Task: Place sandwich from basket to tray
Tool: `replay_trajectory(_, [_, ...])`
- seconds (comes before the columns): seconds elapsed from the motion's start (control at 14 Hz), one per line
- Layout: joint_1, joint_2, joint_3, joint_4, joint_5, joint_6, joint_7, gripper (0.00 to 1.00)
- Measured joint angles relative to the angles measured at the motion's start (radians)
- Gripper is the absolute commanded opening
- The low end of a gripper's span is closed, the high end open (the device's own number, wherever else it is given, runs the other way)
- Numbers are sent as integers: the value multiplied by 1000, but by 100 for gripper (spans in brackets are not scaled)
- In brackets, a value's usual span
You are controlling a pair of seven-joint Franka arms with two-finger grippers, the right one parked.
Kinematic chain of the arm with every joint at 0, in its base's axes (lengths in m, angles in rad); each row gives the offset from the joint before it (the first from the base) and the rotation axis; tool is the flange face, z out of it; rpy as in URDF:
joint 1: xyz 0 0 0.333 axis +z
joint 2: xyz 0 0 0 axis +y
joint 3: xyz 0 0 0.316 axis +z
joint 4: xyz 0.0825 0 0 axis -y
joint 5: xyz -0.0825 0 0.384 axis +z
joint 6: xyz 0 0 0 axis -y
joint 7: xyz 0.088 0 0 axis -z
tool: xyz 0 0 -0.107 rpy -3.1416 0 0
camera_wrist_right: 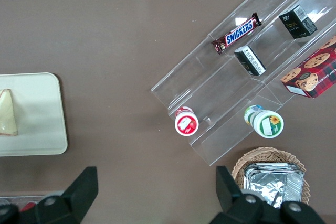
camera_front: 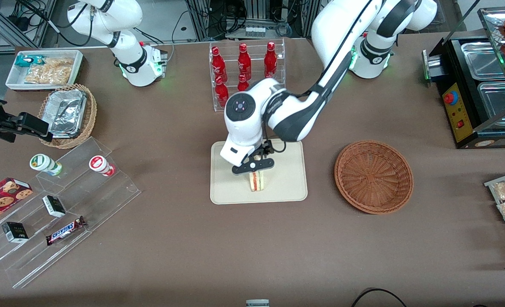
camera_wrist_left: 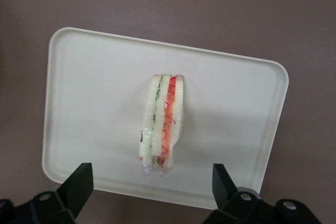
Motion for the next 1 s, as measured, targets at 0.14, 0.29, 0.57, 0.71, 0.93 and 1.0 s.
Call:
replay_trajectory(0.14, [38, -57, 6, -24, 0, -53, 0, 100])
replay_trajectory(0.29, [102, -115, 7, -106, 0, -63, 4, 100])
replay_trajectory(0.57, [230, -223, 8, -288, 0, -62, 148, 100])
replay_trajectory(0.71, [303, -295, 9, -366, 0, -62, 242, 100])
replay_trajectory(0.93, [413, -427, 10, -484, 0, -66, 409, 100])
replay_trajectory(1.0, [441, -468, 10, -521, 0, -71, 461, 100])
